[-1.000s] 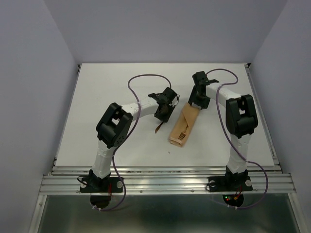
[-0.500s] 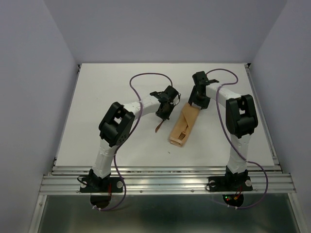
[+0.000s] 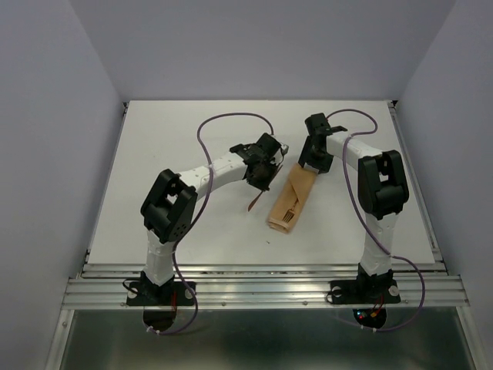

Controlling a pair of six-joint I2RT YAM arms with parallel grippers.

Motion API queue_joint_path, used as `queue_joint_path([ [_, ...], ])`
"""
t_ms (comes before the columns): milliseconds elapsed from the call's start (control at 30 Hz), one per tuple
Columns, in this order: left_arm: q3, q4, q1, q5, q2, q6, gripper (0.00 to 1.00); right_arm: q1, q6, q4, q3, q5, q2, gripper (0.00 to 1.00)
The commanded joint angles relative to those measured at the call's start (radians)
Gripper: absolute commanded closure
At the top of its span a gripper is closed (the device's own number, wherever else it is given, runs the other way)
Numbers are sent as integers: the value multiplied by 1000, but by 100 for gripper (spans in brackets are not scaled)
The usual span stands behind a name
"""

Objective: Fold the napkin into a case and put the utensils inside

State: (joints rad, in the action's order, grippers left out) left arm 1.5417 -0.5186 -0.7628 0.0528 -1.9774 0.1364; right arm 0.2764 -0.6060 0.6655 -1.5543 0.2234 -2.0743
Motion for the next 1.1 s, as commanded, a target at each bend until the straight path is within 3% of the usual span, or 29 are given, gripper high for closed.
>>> queue_joint_path([
  [0,-22,-11,-29,33,83,20,100,7,-6,-15,3,-2,52,34],
  [667,-92,-57,-113,68,97,60,100,7,-8,-12,2,-4,53,33],
  [1067,-12,-81,-127,74,19,68,100,7,-6,-15,16,-6,74,34],
])
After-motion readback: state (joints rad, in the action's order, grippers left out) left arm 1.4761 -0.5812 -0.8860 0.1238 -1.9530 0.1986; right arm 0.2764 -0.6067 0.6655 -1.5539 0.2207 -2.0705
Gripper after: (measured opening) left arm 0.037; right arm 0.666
